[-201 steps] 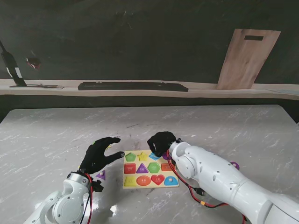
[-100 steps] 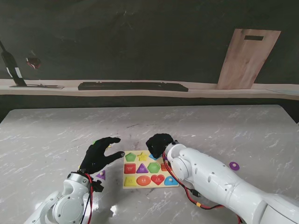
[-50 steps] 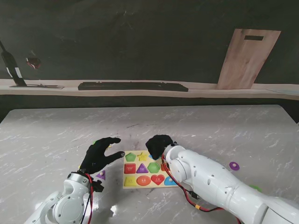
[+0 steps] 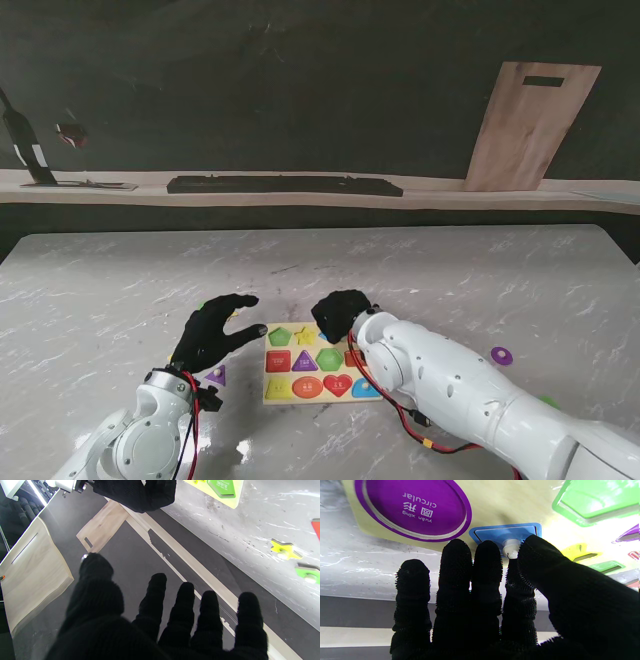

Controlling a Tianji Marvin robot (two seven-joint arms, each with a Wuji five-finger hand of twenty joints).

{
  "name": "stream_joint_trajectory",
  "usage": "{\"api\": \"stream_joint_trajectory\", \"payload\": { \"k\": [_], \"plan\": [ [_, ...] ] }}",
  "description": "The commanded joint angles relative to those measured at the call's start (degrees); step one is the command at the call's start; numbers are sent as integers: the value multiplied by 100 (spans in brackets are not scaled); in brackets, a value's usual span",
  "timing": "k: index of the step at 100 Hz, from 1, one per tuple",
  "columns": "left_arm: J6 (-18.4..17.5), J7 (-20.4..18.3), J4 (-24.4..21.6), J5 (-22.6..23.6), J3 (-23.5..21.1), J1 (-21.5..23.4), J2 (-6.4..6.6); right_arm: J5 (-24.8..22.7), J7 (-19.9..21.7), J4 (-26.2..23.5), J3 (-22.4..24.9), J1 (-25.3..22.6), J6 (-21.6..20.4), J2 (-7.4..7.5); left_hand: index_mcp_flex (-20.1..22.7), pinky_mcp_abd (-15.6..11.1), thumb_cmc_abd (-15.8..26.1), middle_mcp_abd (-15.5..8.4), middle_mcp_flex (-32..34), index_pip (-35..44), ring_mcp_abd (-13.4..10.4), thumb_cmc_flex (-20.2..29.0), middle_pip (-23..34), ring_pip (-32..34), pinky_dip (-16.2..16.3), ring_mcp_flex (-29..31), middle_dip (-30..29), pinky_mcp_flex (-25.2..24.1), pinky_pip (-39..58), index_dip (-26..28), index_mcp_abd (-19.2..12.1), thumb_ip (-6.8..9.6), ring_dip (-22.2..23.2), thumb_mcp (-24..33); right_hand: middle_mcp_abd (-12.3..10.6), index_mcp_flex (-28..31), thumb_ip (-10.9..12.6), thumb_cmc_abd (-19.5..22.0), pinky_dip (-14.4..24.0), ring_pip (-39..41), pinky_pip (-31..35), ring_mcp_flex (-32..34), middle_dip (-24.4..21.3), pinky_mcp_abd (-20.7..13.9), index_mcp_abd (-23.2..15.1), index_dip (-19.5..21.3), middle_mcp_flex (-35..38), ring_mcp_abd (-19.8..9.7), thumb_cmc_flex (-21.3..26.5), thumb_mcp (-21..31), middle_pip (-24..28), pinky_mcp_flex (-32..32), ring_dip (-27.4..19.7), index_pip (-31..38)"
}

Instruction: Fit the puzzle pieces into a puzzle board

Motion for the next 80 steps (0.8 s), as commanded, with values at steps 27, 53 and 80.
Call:
{"api": "stream_joint_trajectory", "payload": {
  "k": [27,53,80],
  "plan": [
    [-19,15,-18,-26,3,22,-19,-404,-120,-163,38,-118,-343,211,141,-490,166,-47,54,-126,-172,59,-124,-112,83,43,-51,-78,-68,-25,-146,221,-26,-205,74,-918,812,798,121,160,137,-269,508,146,254,1110,-489,11,-1184,-796,180,-204,94,-1430],
    [-11,4,-19,-27,6,22,-17,-919,-365,-499,383,-356,-387,441,163,-490,187,-40,73,-134,-176,59,-128,-113,84,51,-52,-74,-63,-25,-154,216,-26,-212,83,-1846,840,1527,88,18,14,-823,661,180,400,1316,-1426,84,-1615,-1553,314,-586,58,-1670],
    [38,-24,-13,-46,22,10,-15,-2187,25,-1887,2629,-1720,-1027,1057,170,-489,200,-49,86,-136,-168,56,-128,-113,81,56,-50,-77,-68,-23,-155,212,-26,-221,225,-1974,890,1751,-62,-327,-345,-1847,729,160,226,1471,-2506,96,-1674,-1844,259,-1334,-50,-1594]
  ]
}}
